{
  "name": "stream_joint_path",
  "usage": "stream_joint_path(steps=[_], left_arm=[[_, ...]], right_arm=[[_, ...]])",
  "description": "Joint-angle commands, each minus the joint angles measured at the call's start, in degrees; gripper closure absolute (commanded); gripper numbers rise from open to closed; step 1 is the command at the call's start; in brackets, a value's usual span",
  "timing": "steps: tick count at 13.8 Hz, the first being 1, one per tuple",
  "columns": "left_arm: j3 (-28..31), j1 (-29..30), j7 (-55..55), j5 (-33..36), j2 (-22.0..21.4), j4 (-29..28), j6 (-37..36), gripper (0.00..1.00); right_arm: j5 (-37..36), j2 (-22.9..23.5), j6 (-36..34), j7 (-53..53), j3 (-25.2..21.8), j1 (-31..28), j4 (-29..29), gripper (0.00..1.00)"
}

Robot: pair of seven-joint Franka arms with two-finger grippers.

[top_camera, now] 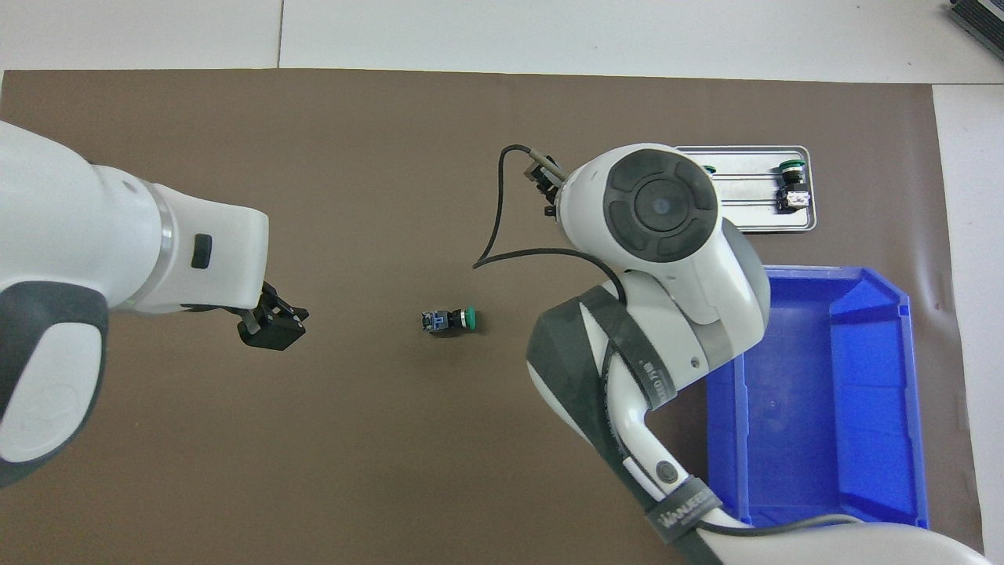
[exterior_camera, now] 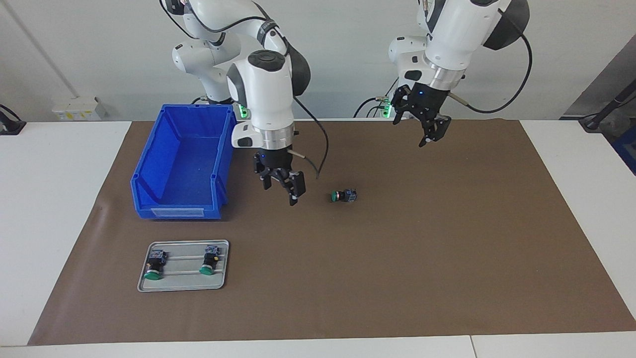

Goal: Place and press button with both arms
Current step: 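Withdraw the right gripper while the left gripper reaches the button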

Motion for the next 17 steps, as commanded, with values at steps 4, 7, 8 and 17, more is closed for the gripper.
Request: stream_joint_path(steps=[4,7,8,17], left_arm=[[1.02,-7.38,9.63,-2.31,6.73,-6.62,13.16,0.08],[1.03,-9.51,12.43,-2.22,7.10,-13.54,23.79,0.07],[0.94,-10.03,12.18,-2.31,7.36,-15.14,26.61,0.05],[1.38,-16.19,8.92,-2.04,20.28,-15.68,42.01,0.04]], right_arm=[[2.32,-8.64,-8.95,-25.00,0.78,-10.53,-2.01,0.00],[2.32,-11.64,-13.17,-36.43,0.61,-14.48,-1.66,0.00],[2.24,-12.51,-14.66,-39.16,0.52,-15.89,-1.49,0.00],[5.12,-18.50,-30.32,-54.55,-0.01,-24.42,0.71,0.00]])
